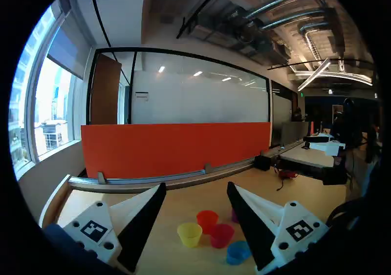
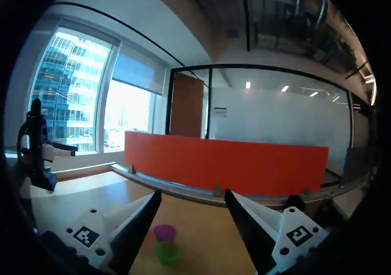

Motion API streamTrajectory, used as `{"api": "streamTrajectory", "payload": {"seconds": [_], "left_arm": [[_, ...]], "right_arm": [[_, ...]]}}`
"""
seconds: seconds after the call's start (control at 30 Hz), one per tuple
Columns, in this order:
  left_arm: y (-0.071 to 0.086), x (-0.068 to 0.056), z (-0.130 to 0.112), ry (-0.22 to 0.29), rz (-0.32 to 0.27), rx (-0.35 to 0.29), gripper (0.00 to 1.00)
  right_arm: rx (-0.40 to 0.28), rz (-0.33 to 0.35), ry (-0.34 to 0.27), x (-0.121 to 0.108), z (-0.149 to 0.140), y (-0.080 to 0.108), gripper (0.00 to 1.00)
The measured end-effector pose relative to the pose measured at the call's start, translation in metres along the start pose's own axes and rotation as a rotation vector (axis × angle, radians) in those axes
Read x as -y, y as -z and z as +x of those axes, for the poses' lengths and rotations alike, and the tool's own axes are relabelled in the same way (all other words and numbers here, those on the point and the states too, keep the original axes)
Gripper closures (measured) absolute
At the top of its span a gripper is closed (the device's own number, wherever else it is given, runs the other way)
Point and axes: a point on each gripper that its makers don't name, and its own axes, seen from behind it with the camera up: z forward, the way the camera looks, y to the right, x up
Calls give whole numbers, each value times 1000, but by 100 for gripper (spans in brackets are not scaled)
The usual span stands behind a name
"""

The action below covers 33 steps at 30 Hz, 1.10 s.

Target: Pour water

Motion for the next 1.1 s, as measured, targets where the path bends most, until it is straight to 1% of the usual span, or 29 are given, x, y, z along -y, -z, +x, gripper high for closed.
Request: {"api": "streamTrajectory", "payload": {"seconds": [0.1,0.27,0.5,0.67,0.87,1.0,1.1], "left_arm": [[0,-7,0,-2,-32,0,8],[0,-15,-7,-5,-75,23,8],[-1,-23,-23,-11,-117,51,7],[-4,-29,-40,-17,-152,76,8],[-8,-35,-66,-26,-182,112,8],[-10,-41,-89,-22,-204,145,8],[-12,-43,-108,-30,-214,175,8]], "right_arm": [[6,49,1,8,0,-1,0],[25,111,10,20,-3,-2,0],[80,173,19,27,-22,-7,0],[119,200,23,30,-39,-10,0],[170,235,34,38,-69,-13,0],[202,256,34,44,-89,-16,0],[223,267,35,47,-104,-19,0]]}}
